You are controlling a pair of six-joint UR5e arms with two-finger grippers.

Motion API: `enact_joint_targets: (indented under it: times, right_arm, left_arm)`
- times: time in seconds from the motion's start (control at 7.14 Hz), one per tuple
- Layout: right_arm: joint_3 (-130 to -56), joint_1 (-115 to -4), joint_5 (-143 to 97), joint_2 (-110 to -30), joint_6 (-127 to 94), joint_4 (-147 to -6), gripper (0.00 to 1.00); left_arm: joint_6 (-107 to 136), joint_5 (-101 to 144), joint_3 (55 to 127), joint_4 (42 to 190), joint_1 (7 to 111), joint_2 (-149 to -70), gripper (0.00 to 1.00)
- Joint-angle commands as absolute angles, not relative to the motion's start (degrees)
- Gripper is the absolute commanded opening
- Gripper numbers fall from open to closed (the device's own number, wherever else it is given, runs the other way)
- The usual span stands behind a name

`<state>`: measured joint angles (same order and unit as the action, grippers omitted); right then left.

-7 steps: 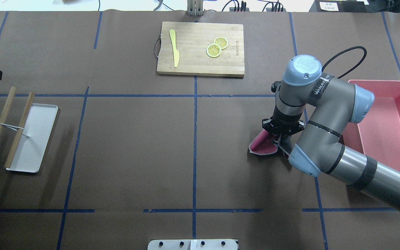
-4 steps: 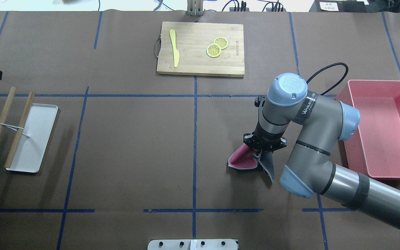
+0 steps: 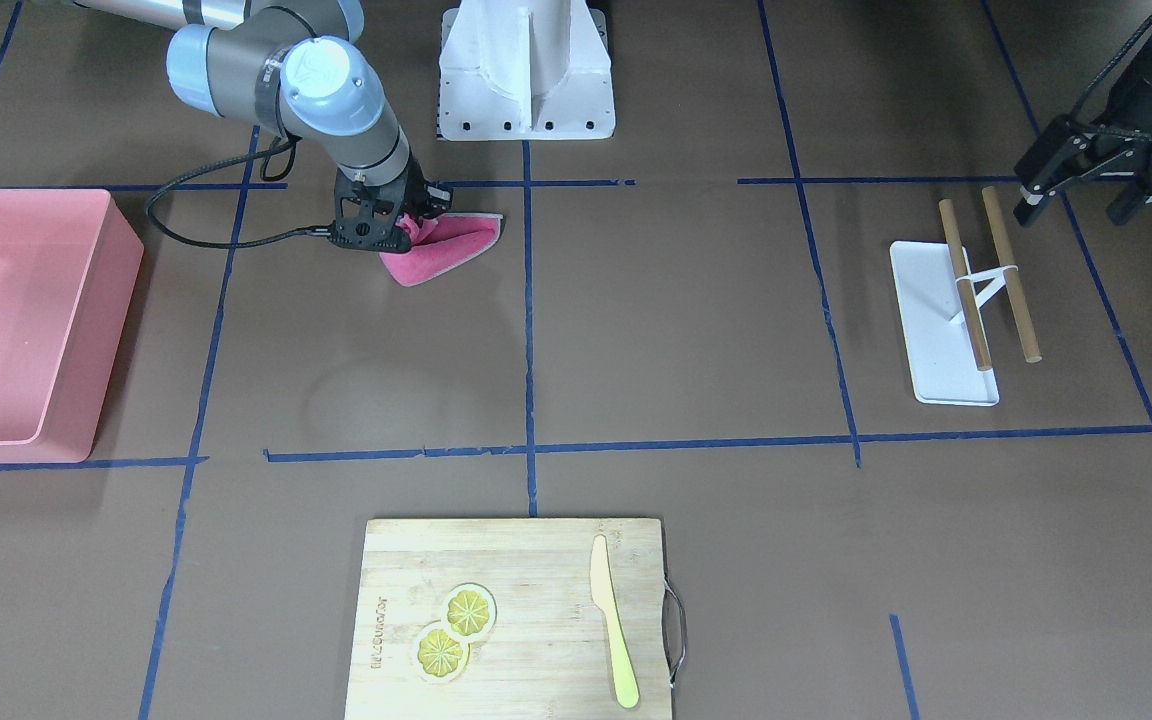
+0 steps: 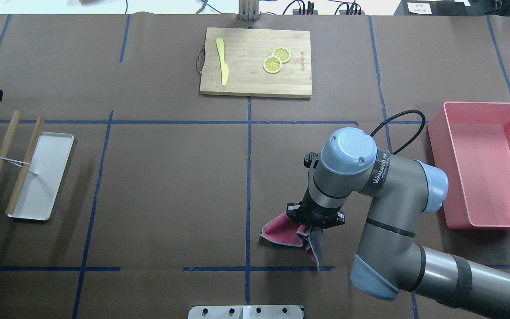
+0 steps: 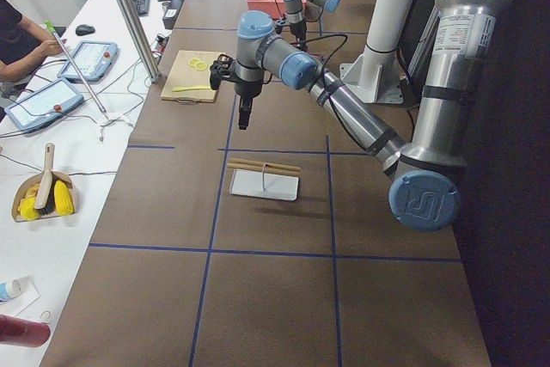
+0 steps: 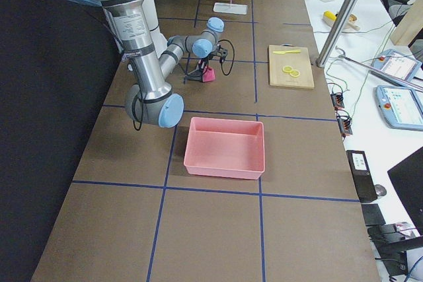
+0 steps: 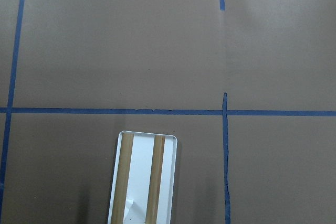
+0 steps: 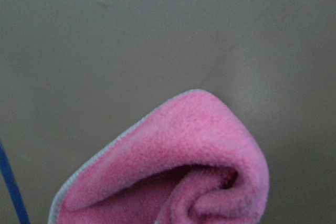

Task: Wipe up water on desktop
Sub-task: 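Drag the cloth across the table surface with the right gripper, back and forth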

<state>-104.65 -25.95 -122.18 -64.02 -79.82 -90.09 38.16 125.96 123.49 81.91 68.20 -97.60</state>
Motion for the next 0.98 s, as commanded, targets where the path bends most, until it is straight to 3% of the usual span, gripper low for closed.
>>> enact_joint_targets:
  times: [0.0, 0.84]
  right_arm:
    - [-103.29, -27.49, -121.91, -64.42, -79.46, -90.09, 0.00]
    - [-93.70, -42.35, -121.55, -64.86, -69.71, -90.17, 0.00]
  left_arm:
    - [38.23, 125.95, 123.49, 81.91, 68.20, -97.82, 1.00]
    - [39.02, 126.04, 124.10, 81.83, 68.20, -98.35, 1.00]
